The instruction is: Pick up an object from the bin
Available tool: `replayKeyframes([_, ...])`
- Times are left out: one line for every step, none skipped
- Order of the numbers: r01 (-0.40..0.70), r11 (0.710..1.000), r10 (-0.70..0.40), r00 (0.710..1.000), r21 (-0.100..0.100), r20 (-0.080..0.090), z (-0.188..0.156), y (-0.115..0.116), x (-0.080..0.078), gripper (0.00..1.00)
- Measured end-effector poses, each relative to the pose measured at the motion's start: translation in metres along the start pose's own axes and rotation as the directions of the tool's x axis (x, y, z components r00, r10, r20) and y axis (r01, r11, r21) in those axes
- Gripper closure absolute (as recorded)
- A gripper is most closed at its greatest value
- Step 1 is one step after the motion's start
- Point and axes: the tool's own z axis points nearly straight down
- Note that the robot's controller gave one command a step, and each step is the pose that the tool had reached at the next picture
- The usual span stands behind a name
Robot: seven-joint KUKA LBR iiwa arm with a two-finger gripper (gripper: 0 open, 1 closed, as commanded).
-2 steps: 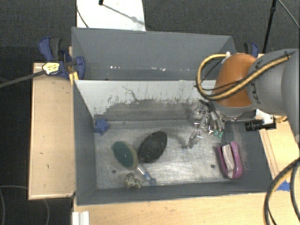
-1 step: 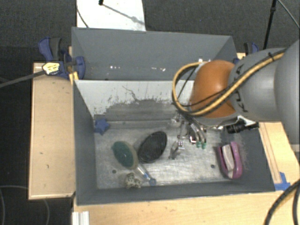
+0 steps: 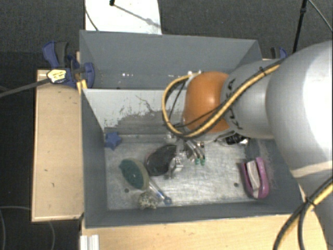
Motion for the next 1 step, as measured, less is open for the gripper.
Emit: replayKeyframes([0.000, 1.000, 0.000, 1.000, -0.001, 0.010, -0.0029, -0.0015, -0.0029, 1.00])
